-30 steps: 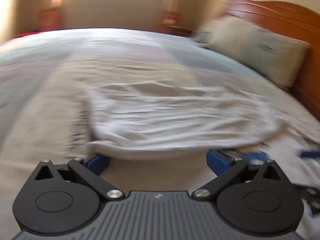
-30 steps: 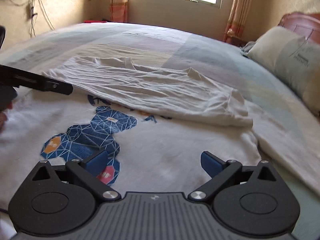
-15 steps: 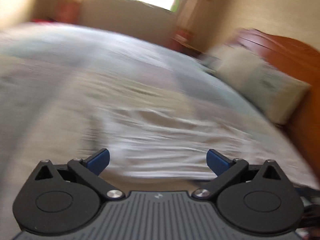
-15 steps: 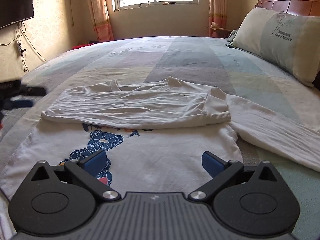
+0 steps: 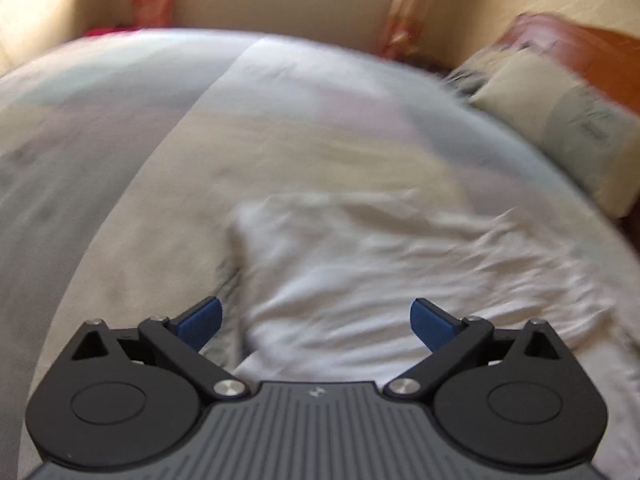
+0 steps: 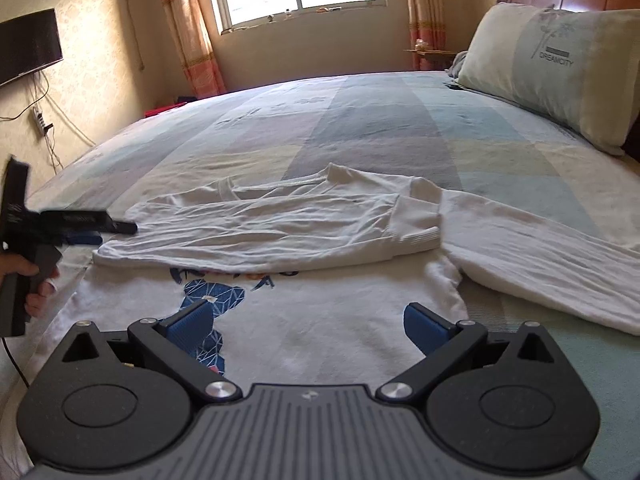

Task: Fold clothes
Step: 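Move the open left gripper over the folded side of the sweatshirt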

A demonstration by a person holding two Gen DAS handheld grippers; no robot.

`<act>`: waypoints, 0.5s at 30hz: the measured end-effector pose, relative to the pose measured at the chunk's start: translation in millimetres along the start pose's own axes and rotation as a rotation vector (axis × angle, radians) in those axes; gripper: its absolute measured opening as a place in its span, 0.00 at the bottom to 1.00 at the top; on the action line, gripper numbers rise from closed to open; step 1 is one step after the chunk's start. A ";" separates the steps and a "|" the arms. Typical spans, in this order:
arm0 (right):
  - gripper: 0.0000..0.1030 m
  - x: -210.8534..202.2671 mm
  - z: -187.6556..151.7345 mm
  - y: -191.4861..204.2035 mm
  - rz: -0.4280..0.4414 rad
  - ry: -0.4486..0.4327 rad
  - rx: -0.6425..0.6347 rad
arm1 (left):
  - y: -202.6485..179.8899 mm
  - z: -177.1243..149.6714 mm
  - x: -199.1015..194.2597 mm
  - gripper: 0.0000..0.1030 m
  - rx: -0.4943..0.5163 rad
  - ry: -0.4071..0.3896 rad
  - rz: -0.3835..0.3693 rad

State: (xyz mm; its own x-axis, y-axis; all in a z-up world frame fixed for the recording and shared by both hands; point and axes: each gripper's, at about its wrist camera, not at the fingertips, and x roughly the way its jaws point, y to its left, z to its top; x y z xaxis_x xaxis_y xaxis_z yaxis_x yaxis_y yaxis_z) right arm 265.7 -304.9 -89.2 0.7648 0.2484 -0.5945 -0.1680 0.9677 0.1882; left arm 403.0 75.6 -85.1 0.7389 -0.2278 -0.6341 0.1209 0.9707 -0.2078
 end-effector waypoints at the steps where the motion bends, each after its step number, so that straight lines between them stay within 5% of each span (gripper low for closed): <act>1: 1.00 0.5 -0.1 -1.2 0.002 0.003 0.006 | -5.9 5.5 -0.7 0.99 0.017 -0.020 -0.034; 4: 1.00 4.1 -1.8 -2.2 0.012 0.020 0.016 | -10.1 19.4 21.5 0.99 -0.018 0.027 -0.127; 7: 1.00 6.4 -3.0 0.9 0.003 0.030 -0.004 | 5.1 24.5 59.4 0.99 -0.085 0.130 -0.076; 11: 1.00 7.5 -3.2 2.0 0.004 0.037 -0.015 | 28.1 35.4 73.9 0.98 -0.144 0.090 -0.051; 15: 1.00 10.6 -5.0 2.0 0.008 0.055 -0.008 | 21.0 47.3 63.8 0.98 -0.103 0.094 0.003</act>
State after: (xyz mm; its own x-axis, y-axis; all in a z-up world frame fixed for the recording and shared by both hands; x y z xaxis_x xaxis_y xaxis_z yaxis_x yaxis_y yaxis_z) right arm 270.4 -300.1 -99.1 0.7281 0.2582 -0.6349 -0.1795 0.9658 0.1870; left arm 484.1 85.1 -94.7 0.6731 -0.2356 -0.7011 0.0465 0.9595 -0.2778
